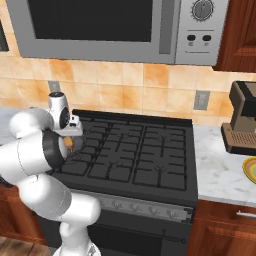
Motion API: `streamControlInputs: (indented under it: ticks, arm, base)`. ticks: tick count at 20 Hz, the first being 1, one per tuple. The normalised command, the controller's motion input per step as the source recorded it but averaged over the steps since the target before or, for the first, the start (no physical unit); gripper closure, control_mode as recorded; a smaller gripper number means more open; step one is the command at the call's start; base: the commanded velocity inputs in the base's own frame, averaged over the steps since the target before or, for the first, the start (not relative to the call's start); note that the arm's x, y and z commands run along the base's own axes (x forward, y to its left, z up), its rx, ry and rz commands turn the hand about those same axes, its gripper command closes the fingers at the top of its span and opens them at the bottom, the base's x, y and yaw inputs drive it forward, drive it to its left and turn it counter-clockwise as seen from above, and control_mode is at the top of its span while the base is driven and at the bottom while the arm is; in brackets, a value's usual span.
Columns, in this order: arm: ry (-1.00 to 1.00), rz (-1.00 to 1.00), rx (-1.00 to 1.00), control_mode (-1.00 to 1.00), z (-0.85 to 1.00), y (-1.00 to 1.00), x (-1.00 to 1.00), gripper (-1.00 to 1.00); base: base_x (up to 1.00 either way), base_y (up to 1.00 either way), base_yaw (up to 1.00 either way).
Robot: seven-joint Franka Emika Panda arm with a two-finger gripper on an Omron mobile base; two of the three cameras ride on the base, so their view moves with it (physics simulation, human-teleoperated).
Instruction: Place the chicken drumstick on the plate and place the lemon on the same plate.
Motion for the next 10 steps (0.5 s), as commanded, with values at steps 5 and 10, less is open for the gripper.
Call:
streamControlInputs:
  ticks: [5,10]
  arm:
    - [0.0,0.0,0.0,-1.0,-0.18,0.11,0.2,-1.0]
    - [0.0,0.0,0.0,-1.0,-0.19,0.13,0.22,-1.0]
  base:
    - [0.0,0.0,0.0]
    - [0.0,0.0,0.0]
